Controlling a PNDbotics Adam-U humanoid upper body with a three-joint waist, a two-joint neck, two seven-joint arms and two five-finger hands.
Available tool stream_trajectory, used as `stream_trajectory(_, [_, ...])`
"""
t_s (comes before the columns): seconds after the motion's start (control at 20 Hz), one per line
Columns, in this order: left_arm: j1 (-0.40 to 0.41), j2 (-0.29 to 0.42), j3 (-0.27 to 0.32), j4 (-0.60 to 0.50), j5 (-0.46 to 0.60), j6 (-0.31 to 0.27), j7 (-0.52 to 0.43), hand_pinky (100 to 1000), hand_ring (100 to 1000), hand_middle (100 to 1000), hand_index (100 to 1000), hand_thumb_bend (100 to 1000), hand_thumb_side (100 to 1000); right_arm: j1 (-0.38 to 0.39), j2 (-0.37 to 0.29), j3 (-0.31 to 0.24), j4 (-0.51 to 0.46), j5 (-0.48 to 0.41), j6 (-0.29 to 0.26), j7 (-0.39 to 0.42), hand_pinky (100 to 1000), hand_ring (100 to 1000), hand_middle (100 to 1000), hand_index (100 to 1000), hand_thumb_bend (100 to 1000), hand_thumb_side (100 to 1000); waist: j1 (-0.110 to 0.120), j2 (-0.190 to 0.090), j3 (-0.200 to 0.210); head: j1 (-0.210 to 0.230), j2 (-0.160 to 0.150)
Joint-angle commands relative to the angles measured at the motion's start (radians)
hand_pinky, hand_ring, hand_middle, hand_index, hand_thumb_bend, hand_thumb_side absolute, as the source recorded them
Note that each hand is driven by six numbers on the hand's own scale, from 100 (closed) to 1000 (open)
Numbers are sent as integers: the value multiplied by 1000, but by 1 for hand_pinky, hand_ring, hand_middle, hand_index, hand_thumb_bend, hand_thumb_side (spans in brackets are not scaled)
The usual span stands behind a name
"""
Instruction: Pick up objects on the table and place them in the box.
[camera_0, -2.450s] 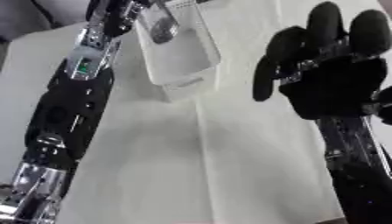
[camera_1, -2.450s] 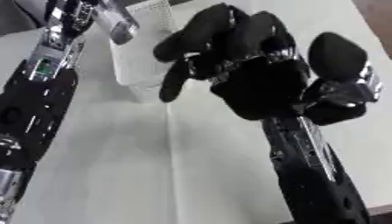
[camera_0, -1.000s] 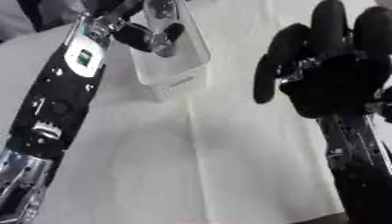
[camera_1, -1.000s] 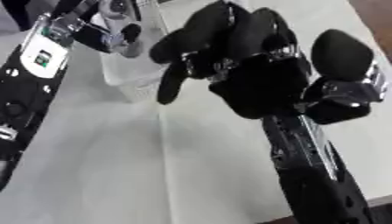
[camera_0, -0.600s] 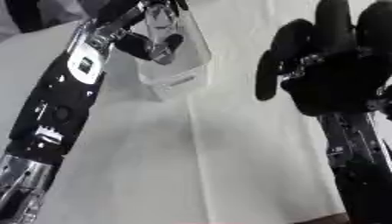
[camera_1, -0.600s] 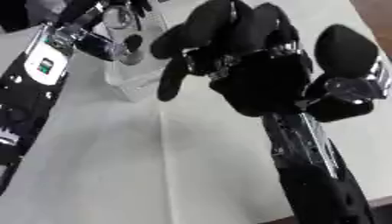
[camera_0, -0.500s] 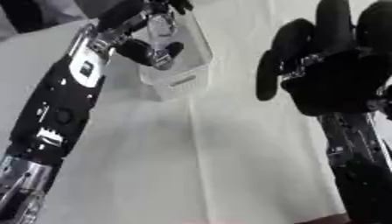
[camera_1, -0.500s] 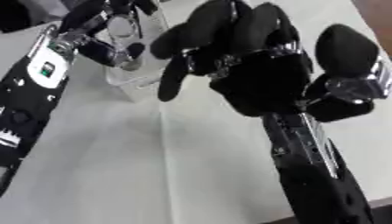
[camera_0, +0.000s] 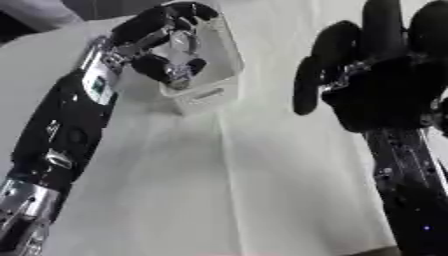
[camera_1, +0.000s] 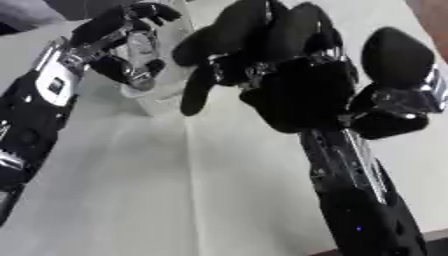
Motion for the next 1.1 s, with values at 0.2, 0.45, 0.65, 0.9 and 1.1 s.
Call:
stream_trajectory(0.2, [-13,44,39,20,-9,1,20,813,903,924,1000,594,808,-14,-2,-3,-14,2,-21,12,704,851,791,798,100,883,-11,-17,6,-12,0])
stream_trajectory(0.45, [-7,46,28,32,8,3,-22,899,950,996,1000,588,749,-11,0,-3,-14,3,-21,12,704,851,791,799,100,883,-13,-19,9,-12,0])
stream_trajectory(0.65, [0,37,11,9,112,2,-55,767,859,881,909,100,756,-9,0,-3,-14,4,-19,12,704,852,791,799,100,883,-13,-20,13,-12,0])
stream_trajectory(0.9, [2,51,-6,-3,237,9,-82,965,1000,1000,1000,260,1000,-6,0,-2,-14,5,-17,12,704,852,792,799,100,883,-12,-22,13,-14,0])
stream_trajectory(1.1, [2,49,5,-1,257,22,-130,848,915,943,1000,202,1000,-2,0,-2,-14,6,-14,12,705,853,793,800,100,884,-10,-25,13,-15,0])
